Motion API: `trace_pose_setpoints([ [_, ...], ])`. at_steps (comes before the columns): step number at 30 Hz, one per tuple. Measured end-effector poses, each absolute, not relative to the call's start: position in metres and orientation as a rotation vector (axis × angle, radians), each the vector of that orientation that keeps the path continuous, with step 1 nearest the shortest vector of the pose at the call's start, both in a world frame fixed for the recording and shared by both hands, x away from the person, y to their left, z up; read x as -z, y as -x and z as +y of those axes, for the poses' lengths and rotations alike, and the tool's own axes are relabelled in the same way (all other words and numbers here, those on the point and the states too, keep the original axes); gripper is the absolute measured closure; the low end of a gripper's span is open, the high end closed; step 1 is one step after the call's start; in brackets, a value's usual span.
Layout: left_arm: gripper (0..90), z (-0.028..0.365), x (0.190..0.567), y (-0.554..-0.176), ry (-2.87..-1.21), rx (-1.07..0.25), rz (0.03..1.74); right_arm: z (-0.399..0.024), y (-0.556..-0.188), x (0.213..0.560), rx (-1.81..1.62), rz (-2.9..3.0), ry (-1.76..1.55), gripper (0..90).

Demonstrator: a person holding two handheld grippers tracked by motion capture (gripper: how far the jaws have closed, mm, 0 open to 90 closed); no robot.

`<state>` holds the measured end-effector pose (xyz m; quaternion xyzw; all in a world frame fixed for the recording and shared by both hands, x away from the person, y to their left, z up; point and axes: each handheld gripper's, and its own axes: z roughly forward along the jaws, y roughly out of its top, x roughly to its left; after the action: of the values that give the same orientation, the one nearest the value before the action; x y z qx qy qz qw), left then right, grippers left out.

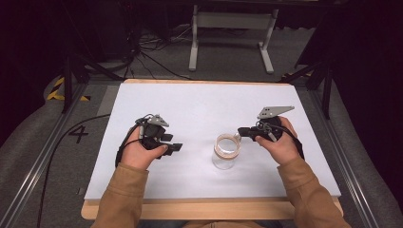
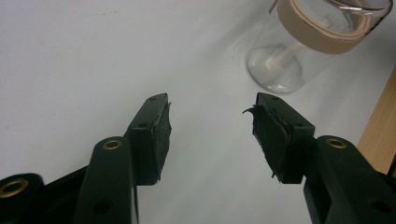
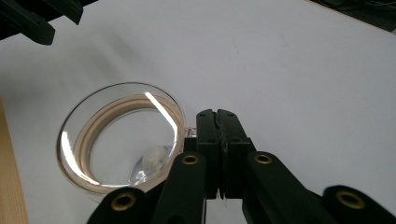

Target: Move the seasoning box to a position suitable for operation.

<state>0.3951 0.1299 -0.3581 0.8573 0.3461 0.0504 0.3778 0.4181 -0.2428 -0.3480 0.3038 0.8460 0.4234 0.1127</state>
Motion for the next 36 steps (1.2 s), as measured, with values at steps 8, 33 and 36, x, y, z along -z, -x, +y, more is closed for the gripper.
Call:
trace_pose_setpoints([
  [8,46.8,0.129,0.358,-0.395,-2.189,-0.131,0.884,-0.243,-0.419,0.350,-1.251,2.483,-0.884,89.7],
  [33,74.1,0.103,0.362,-0.390,-2.209,-0.044,0.763,-0.245,-0.421,0.351,-1.271,2.479,-0.911,90.0],
  [36,74.8,0.101,0.362,-0.390,-2.214,-0.047,0.754,-0.245,-0.421,0.351,-1.266,2.479,-0.911,90.0],
])
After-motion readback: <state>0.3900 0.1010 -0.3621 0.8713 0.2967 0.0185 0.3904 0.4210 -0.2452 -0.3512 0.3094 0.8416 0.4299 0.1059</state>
